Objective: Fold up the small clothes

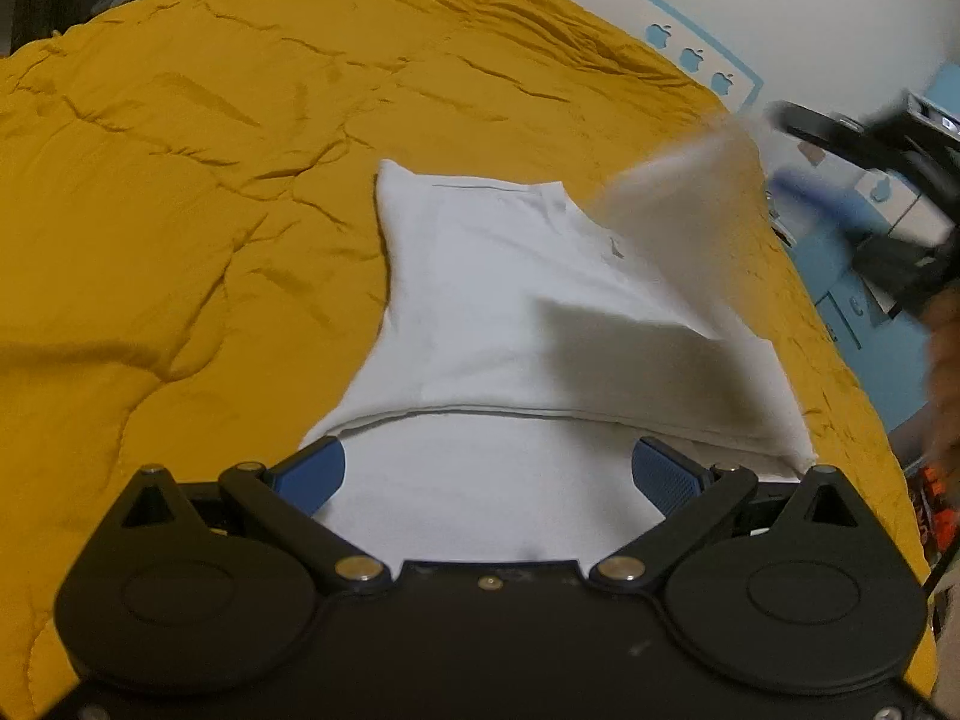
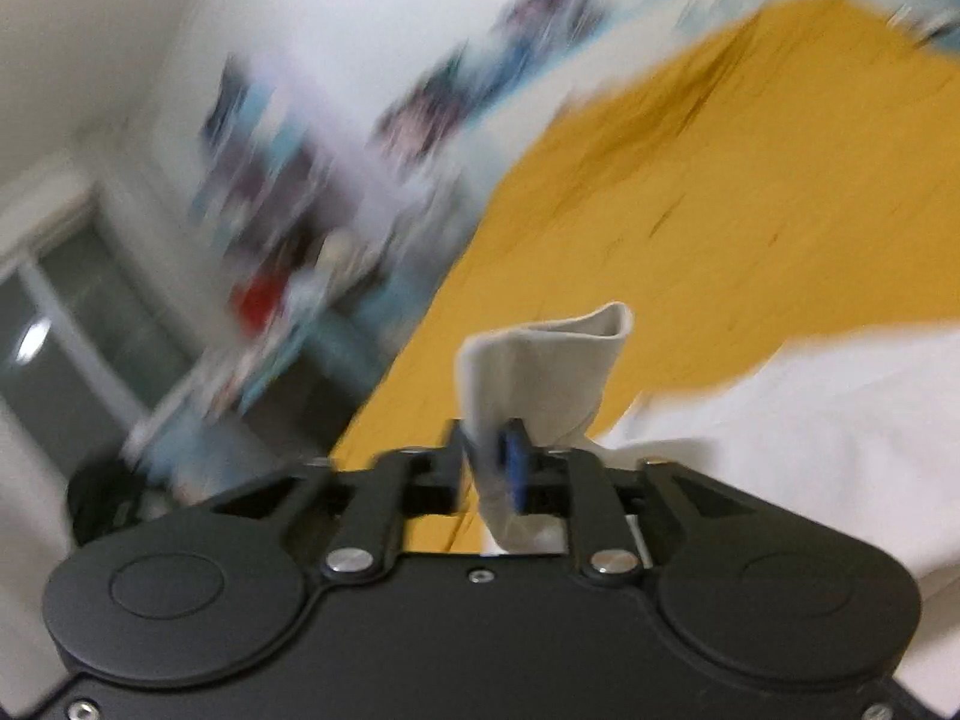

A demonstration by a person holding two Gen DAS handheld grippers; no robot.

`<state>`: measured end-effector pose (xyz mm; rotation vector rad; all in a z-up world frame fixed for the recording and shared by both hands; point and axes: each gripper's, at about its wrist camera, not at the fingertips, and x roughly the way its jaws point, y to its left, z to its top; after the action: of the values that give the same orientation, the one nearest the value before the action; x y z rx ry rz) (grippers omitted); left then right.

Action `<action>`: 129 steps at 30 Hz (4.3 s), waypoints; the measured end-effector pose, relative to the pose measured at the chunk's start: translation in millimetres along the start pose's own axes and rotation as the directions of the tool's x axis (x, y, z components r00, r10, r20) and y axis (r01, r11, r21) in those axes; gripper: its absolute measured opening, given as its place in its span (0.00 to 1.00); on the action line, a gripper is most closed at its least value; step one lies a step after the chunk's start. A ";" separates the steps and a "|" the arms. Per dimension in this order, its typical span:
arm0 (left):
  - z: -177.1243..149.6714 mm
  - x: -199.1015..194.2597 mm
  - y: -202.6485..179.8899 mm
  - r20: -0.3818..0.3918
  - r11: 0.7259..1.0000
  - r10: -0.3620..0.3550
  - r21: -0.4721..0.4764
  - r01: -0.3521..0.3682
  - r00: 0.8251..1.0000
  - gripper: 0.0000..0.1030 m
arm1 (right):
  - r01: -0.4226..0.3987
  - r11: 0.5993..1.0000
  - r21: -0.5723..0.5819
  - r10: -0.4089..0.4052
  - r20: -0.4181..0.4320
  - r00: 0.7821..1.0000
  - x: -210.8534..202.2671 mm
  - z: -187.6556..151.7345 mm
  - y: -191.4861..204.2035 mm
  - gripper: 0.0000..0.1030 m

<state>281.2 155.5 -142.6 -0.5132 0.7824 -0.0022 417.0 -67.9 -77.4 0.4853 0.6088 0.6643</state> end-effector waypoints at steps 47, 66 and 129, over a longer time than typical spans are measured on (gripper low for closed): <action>36.6 96.7 -30.1 -0.029 0.999 -0.019 0.025 0.020 0.999 1.00 | 0.454 0.876 -0.166 -0.456 0.027 0.890 -180.0 -28.9 -205.4 0.28; 51.3 134.3 -19.2 -0.029 1.000 0.006 0.000 -0.006 1.000 1.00 | 0.513 0.854 0.091 -0.515 0.007 0.857 -54.6 44.4 -285.2 0.03; -170.4 -127.7 73.9 -0.137 0.921 -0.327 -0.269 0.283 0.935 0.45 | 0.171 0.975 0.141 -0.143 -0.194 0.971 -355.5 -201.7 -165.0 0.78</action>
<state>61.3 169.3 -190.4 -0.8780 0.8765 -0.2490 130.5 -382.6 -192.4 0.5193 0.8689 0.5146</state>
